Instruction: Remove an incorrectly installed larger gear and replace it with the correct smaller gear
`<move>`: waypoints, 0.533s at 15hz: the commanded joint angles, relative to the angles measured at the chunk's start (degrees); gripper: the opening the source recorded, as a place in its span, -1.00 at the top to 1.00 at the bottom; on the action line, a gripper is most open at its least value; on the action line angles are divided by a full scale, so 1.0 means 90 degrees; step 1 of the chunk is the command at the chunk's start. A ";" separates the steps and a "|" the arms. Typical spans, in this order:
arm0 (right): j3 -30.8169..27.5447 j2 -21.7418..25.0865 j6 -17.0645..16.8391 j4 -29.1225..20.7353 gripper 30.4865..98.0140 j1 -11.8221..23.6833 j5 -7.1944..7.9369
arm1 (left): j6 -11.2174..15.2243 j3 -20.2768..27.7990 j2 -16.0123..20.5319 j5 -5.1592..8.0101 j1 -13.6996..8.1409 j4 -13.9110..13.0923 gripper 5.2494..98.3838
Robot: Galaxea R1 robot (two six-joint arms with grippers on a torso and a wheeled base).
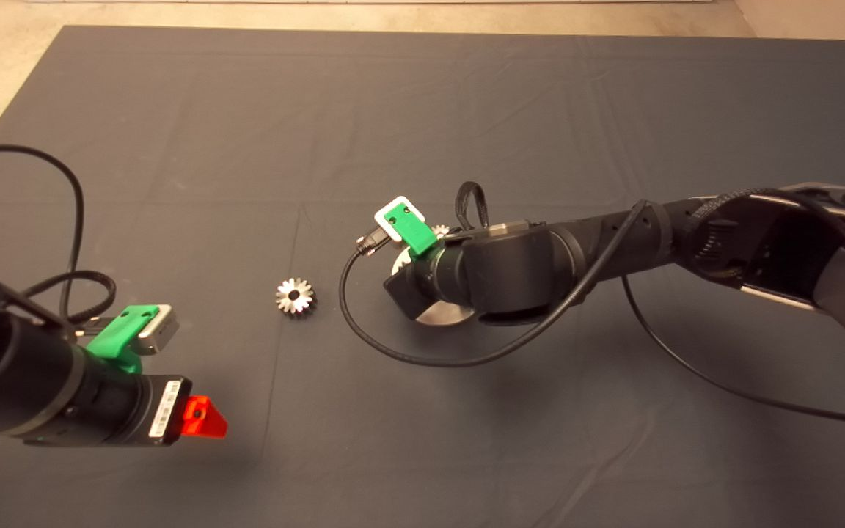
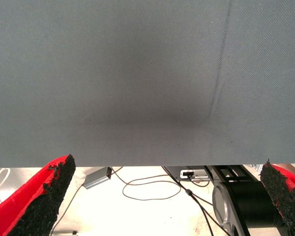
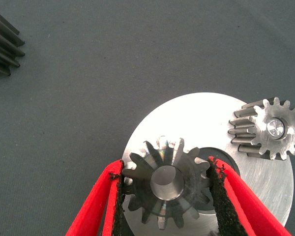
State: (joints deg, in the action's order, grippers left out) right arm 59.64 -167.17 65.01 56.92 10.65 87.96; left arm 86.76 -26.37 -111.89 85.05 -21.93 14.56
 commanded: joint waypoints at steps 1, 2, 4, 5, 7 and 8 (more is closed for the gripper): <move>-0.0007 -0.0054 -0.0017 -0.0064 0.76 0.0164 0.0022 | 0.0038 0.0070 0.0033 0.0022 -0.0064 -0.0094 -0.98; -0.0007 -0.0064 -0.0017 -0.0074 0.76 0.0164 0.0022 | 0.0038 0.0070 0.0033 0.0022 -0.0055 -0.0094 -0.98; -0.0007 -0.0074 -0.0017 -0.0074 0.76 0.0164 0.0022 | 0.0038 0.0070 0.0033 0.0022 -0.0064 -0.0094 -0.98; -0.0007 -0.0084 -0.0017 -0.0083 0.76 0.0164 0.0012 | 0.0038 0.0070 0.0033 0.0022 -0.0063 -0.0094 -0.98; -0.0007 -0.0103 -0.0017 -0.0089 0.76 0.0164 0.0017 | 0.0038 0.0070 0.0033 0.0022 -0.0063 -0.0094 -0.98; -0.0007 -0.0105 -0.0017 -0.0113 0.76 0.0164 0.0012 | 0.0038 0.0070 0.0033 0.0022 -0.0064 -0.0094 -0.98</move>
State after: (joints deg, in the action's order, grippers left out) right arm 59.81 -167.62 64.99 56.66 10.65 87.93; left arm 86.76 -26.37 -111.89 85.05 -21.93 14.57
